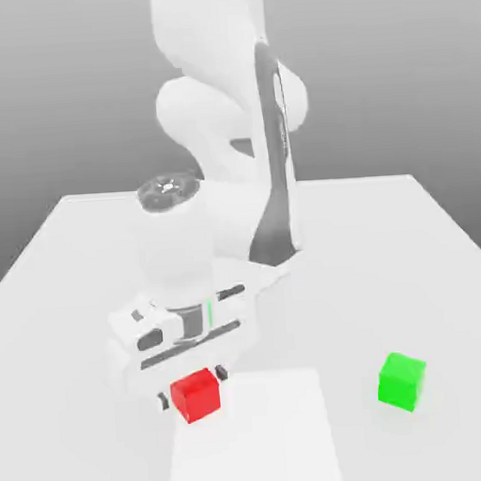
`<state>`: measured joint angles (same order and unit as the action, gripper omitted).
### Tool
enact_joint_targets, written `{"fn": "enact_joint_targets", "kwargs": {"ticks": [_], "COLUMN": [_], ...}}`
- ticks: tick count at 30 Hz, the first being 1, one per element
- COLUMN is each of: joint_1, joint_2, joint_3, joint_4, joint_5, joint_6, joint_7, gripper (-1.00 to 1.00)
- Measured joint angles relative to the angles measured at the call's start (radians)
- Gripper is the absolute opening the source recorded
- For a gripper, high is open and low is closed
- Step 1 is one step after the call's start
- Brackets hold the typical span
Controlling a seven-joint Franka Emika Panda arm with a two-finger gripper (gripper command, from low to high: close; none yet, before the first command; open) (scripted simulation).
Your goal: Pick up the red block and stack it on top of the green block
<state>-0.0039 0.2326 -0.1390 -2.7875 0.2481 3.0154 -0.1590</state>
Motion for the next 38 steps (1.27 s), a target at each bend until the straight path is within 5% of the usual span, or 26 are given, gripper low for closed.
{"fn": "enact_joint_targets", "kwargs": {"ticks": [5, 18, 28, 34, 35, 38], "joint_1": [-0.001, 0.041, 0.519, 0.551, 0.551, 0.551], "joint_2": [-0.001, -0.256, -0.287, -0.115, -0.089, -0.089], "joint_3": [0.000, -0.087, 0.142, 0.140, 0.139, 0.139], "joint_4": [0.000, -0.035, 0.071, 0.091, 0.092, 0.092], "joint_5": [-0.003, -0.263, -0.246, -0.245, -0.247, -0.247], "joint_6": [-0.003, -0.216, -0.354, -0.202, -0.177, -0.177], "joint_7": [0.002, 0.195, 0.229, 0.234, 0.235, 0.235], "gripper": [-1.00, -1.00, -1.00, -1.00, 1.00, 1.00]}}
